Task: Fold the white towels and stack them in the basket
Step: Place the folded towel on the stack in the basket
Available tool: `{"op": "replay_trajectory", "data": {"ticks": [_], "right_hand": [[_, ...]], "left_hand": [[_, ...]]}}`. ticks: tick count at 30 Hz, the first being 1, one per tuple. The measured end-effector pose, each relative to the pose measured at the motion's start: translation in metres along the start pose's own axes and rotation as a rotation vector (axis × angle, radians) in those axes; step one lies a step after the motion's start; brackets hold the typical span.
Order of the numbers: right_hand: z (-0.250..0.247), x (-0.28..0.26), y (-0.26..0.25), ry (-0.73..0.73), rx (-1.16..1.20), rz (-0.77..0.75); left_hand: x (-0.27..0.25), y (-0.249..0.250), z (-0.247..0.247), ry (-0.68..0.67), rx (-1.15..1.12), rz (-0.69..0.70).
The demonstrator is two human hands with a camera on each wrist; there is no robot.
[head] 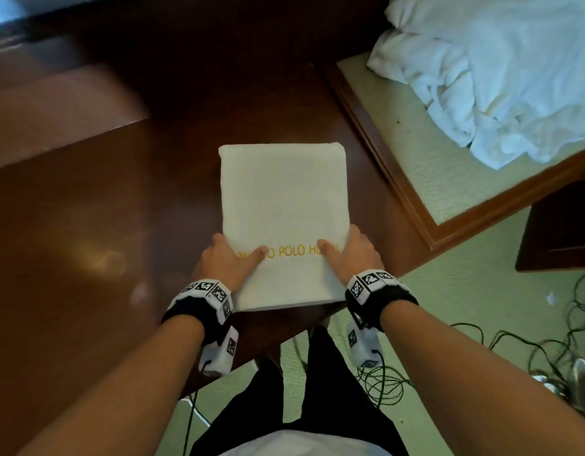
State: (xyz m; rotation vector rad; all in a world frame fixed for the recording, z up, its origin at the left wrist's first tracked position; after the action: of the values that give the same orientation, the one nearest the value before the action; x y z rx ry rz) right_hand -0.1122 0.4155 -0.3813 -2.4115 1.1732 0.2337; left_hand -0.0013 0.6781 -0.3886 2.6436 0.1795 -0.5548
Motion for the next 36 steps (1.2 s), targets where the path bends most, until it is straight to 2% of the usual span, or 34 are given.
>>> {"op": "replay_trajectory", "data": {"ticks": [2, 4, 9, 13, 18, 22, 29, 36], "right_hand": [[0.006, -0.006, 0.007, -0.037, 0.091, 0.129], [0.008, -0.012, 0.010, -0.065, 0.161, 0.200], [-0.014, -0.021, -0.001, -0.051, 0.216, 0.192], [-0.069, -0.021, -0.003, 0.030, 0.281, 0.201], [-0.165, -0.006, 0.022, 0.117, 0.329, 0.132], [-0.251, 0.016, 0.069, 0.227, 0.403, 0.098], [-0.401, 0.053, 0.192, 0.486, 0.488, 0.071], [-0.503, 0.089, 0.315, 0.641, 0.524, 0.133]], "left_hand": [[-0.004, -0.005, 0.007, -0.021, -0.121, -0.056], [-0.008, -0.005, 0.009, -0.035, -0.172, -0.050], [-0.028, 0.026, -0.016, 0.019, -0.242, 0.045], [-0.046, 0.083, -0.048, 0.088, -0.261, 0.214], [-0.083, 0.181, -0.072, 0.085, -0.328, 0.384], [-0.124, 0.281, -0.072, 0.099, -0.405, 0.520], [-0.210, 0.454, -0.021, 0.108, -0.546, 0.701], [-0.272, 0.597, 0.042, 0.065, -0.578, 0.812]]}}
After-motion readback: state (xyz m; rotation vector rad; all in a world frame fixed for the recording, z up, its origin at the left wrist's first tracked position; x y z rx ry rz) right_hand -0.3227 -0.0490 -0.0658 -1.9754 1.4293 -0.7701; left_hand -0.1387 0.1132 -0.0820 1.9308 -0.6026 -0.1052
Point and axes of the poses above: each hand's wrist, its own x-axis towards the middle knuckle, its own z-axis out of the palm, y = z × x, the point moved 8 cm from there along x, towards the middle knuckle, and after that the axes turned 13 degrees about y, right-handed, at the moved point
